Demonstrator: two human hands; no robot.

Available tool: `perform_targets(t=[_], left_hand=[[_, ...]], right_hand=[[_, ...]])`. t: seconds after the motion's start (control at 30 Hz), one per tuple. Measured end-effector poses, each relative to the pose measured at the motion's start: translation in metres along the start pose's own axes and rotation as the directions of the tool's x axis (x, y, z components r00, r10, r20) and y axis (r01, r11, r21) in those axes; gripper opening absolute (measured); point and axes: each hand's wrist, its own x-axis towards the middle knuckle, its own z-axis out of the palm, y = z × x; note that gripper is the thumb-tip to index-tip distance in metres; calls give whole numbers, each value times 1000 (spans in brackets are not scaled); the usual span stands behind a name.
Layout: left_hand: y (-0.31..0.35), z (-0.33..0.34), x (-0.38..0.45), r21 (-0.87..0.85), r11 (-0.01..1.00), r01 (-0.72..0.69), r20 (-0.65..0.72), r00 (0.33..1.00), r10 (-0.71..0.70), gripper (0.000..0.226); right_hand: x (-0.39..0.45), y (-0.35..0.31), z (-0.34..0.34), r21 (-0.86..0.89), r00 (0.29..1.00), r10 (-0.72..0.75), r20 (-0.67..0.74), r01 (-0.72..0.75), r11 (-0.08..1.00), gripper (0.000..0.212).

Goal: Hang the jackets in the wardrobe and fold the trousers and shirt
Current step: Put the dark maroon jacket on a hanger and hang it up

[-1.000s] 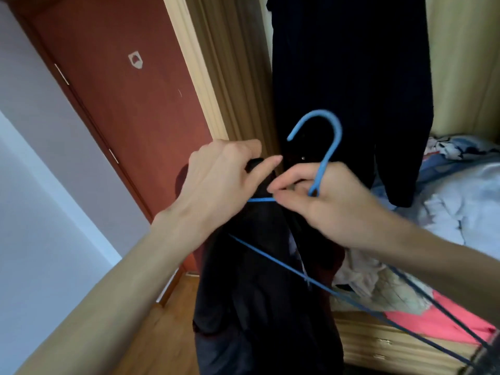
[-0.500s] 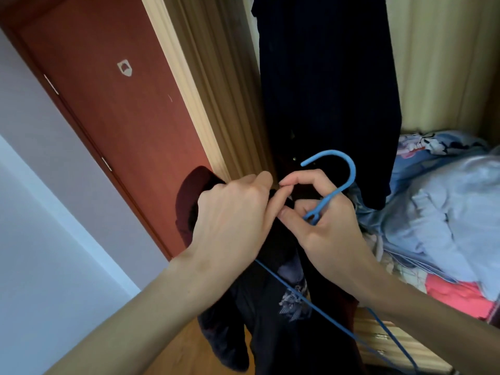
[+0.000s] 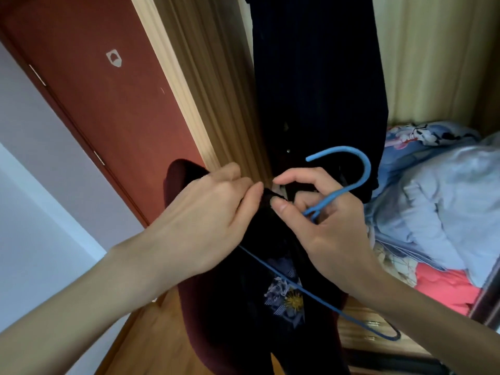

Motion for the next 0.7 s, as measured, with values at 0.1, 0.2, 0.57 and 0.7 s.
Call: perform_targets(t=[0.1,0.2,0.57,0.7], left_hand=[[-13,-4,-1,152,980,-131,-46,989,139,45],[-21,0,4,202,971,-127,-6,991,131,53],[-49,30,-26,102,995,-8,-137,990,23,34],[-51,36,-30,102,991,82,-181,981,-63,56]], right_hand=[[3,-4,-1,24,1000,-11,-14,11,1000,19],[14,-5,-3,55,998,21,61,-25,998,21],[37,67,-57,-71,497,384,778,-538,840,39],[1,105,-26,-236,578,443,685,-398,886,57]])
